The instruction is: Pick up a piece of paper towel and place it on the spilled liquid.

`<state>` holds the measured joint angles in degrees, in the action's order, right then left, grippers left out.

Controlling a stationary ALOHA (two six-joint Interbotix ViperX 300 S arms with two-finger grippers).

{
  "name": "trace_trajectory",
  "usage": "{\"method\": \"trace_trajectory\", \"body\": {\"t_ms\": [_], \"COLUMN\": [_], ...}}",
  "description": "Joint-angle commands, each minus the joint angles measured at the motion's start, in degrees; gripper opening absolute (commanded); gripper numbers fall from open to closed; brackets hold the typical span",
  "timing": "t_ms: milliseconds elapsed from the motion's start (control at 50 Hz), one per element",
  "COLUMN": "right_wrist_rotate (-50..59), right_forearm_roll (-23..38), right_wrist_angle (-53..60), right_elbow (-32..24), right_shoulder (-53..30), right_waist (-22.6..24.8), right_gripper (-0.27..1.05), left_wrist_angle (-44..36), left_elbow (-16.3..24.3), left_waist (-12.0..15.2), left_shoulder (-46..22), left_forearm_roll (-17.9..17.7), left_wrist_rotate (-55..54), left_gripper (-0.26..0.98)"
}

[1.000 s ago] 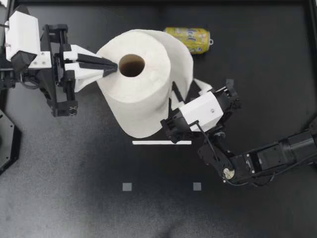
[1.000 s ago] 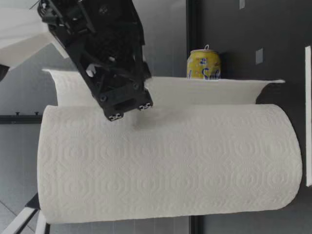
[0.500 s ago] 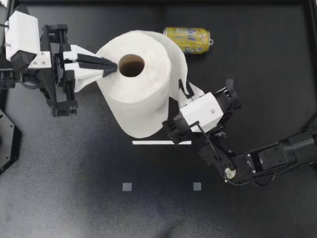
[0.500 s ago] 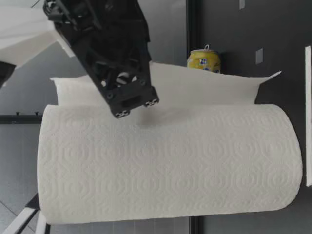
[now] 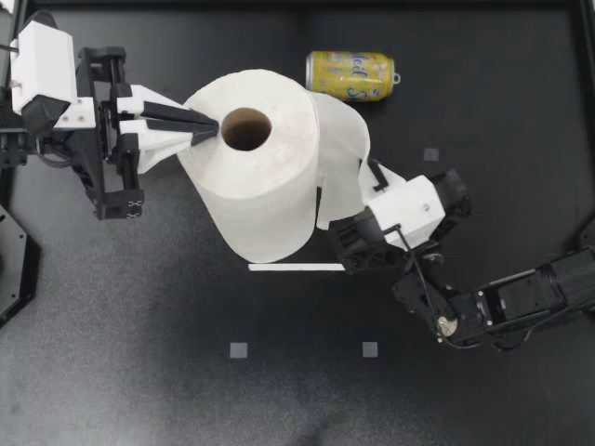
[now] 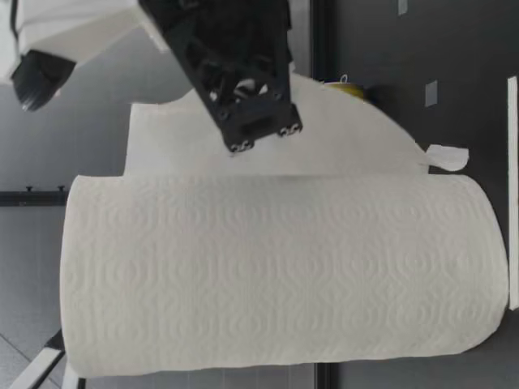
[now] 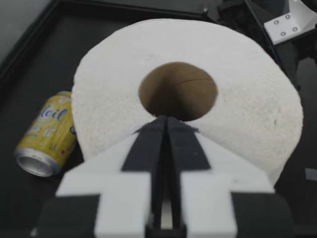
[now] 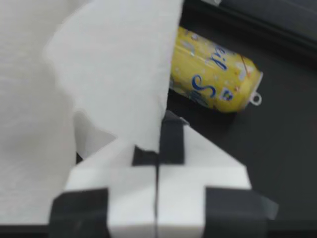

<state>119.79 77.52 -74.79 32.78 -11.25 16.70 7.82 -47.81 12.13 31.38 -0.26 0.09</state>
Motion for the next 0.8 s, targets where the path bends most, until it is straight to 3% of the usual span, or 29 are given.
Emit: {"method": "trace_trajectory", "body": {"t_ms": [0,780], "right_wrist_rotate": [0.18,0.97], "right_forearm_roll": [-2.37,-12.04], "right_wrist_angle": [-0.09,-2.99], "right_elbow": [1.14,16.17], "right_shoulder": [1.93,4.75], "right_waist": [0.53,0.53], "right_gripper": [-0.11,-0.11], "left_wrist_angle": [3.69,4.57], "left_elbow": [-1.58,-1.32], "left_waist": [0.88,1.41], "left_shoulder": [-2.90,-3.78], "left_forearm_roll": [-0.18,-0.35], "left_wrist_rotate": [-0.53,-0.62], "left_gripper": [0.11,0.11]}}
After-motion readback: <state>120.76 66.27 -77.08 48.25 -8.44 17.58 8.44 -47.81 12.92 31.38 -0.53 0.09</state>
